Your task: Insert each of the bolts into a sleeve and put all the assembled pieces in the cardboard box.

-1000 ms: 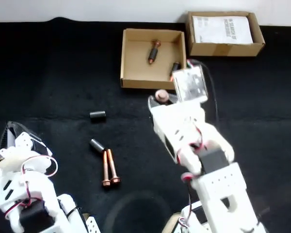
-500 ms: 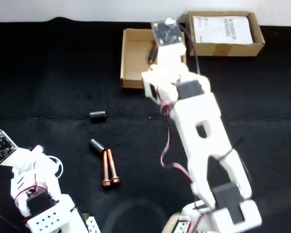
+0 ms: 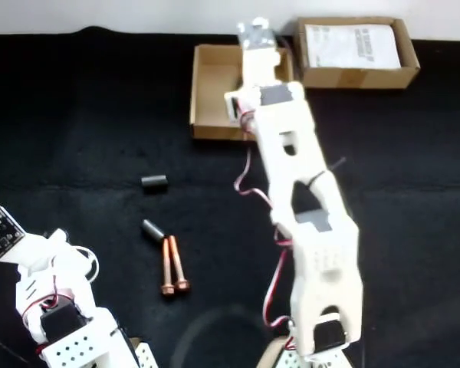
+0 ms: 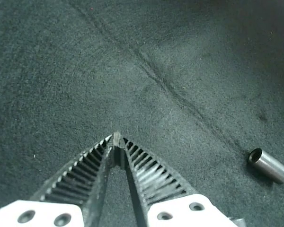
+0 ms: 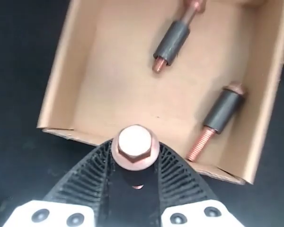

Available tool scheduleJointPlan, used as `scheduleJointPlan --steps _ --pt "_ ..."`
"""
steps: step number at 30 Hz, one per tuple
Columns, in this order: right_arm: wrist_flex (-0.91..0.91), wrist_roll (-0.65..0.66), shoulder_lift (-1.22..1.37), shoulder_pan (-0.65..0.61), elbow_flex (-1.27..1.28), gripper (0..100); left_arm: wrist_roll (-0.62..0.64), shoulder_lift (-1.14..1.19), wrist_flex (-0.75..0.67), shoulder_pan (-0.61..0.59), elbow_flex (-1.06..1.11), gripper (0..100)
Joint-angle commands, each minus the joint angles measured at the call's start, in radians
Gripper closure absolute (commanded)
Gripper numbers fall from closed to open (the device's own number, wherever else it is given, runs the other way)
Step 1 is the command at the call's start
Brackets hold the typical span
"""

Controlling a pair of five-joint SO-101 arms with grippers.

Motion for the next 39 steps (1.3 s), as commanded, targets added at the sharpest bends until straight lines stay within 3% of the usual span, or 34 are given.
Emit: scheduleJointPlan --steps 1,9,17,23,26,32,35,38,39 --pt "-0.039 -0.011 0.130 0.007 -0.191 99.2 0.003 -0.008 -0.011 -0.002 0.018 99" --pt "-0.068 0.005 0.414 0.004 -0.538 99.2 0.003 -0.010 -0.011 -0.004 0.018 99" --pt "-0.044 0.063 0.544 0.004 -0.708 97.7 0.003 -0.010 -0.009 -0.005 0.018 99" --pt "0.176 0.103 0.510 -0.019 -0.858 68.3 0.003 -0.010 -0.009 -0.004 0.018 99" --pt "0.297 0.103 0.472 -0.031 -0.997 62.4 0.003 -0.010 -0.009 -0.002 0.018 99" --pt "0.552 0.097 0.265 -0.074 -1.104 67.8 0.003 -0.008 -0.011 -0.002 0.018 99" --pt "0.684 0.095 0.153 -0.105 -1.104 80.0 0.003 -0.005 -0.012 -0.001 0.018 99" --pt "0.700 0.055 0.067 -0.111 -1.102 99.4 -0.002 -0.002 -0.008 0.024 0.019 99" --pt "0.700 0.025 0.039 -0.104 -1.101 99.1 -0.003 -0.002 0.009 0.041 0.019 99"
